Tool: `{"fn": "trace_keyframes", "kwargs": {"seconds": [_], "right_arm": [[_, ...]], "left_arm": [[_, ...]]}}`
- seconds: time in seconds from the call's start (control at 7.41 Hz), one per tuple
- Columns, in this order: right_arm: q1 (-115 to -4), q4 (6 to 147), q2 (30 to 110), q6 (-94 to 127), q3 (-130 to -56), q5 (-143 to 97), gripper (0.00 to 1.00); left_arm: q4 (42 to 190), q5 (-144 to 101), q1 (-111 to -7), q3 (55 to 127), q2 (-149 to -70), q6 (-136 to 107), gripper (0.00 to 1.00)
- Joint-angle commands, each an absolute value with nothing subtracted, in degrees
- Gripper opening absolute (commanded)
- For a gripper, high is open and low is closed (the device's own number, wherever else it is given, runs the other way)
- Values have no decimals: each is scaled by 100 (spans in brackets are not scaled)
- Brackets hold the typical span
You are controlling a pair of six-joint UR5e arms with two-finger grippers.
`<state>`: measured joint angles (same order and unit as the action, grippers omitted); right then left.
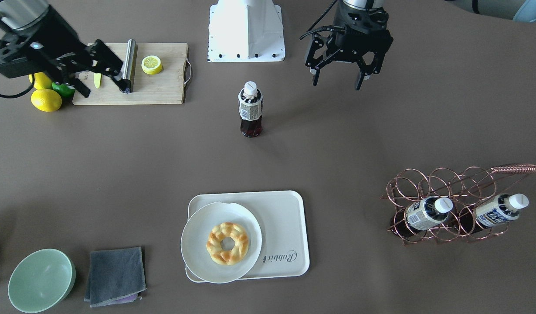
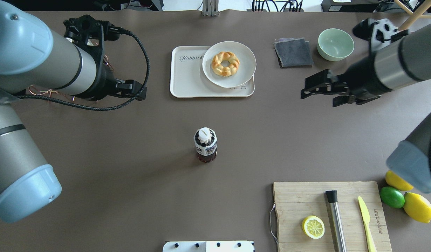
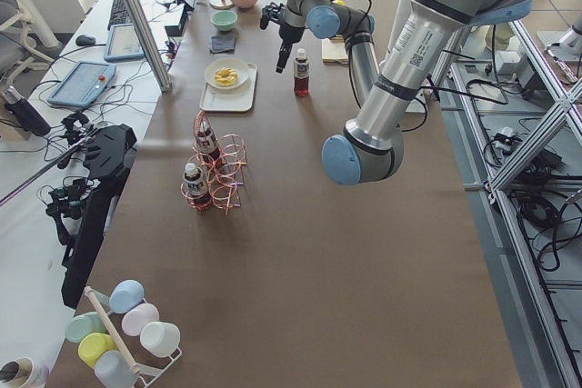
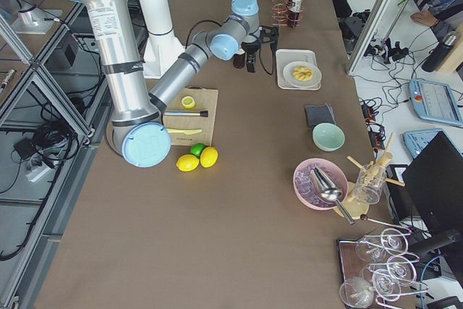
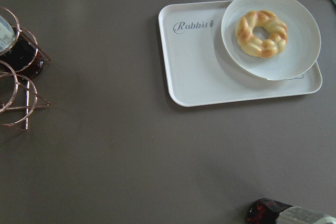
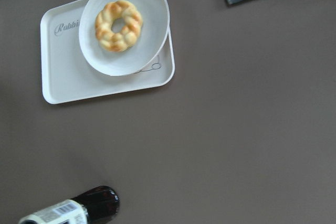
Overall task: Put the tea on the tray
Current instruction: 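Withdraw the left gripper while the right gripper reaches to the bottle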
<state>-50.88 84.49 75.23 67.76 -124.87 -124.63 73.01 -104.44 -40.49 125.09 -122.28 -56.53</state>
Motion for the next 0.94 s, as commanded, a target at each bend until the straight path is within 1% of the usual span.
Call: {"fn": "trace_keyframes", "kwargs": {"seconds": [0.0, 0.13, 0.27, 0.54, 0.67, 0.81], "right_arm": [[-3073, 10370, 5125, 8287, -12298, -10509, 100], [-2885, 10536, 4471, 8305, -11722, -10303, 100], [-2831, 10512, 4230, 8306, -11342, -10275, 100], [-2821, 10407, 4018, 8227, -10787, -10152, 97], [-2804, 10337, 3869, 8209, -10427, -10099, 89], [-2734, 10336, 3946, 8183, -10406, -10046, 80]], "left_arm": [[7408, -11107, -4971, 12393, -11630, -4198, 97], [7635, -11257, -5218, 12227, -11471, -3940, 97], [7951, -11468, -5447, 12069, -11270, -3642, 97], [8409, -11837, -5808, 12059, -10786, -3245, 97], [8463, -11882, -5827, 12059, -10767, -3243, 97], [8464, -11883, -5827, 12050, -10775, -3243, 97]]}}
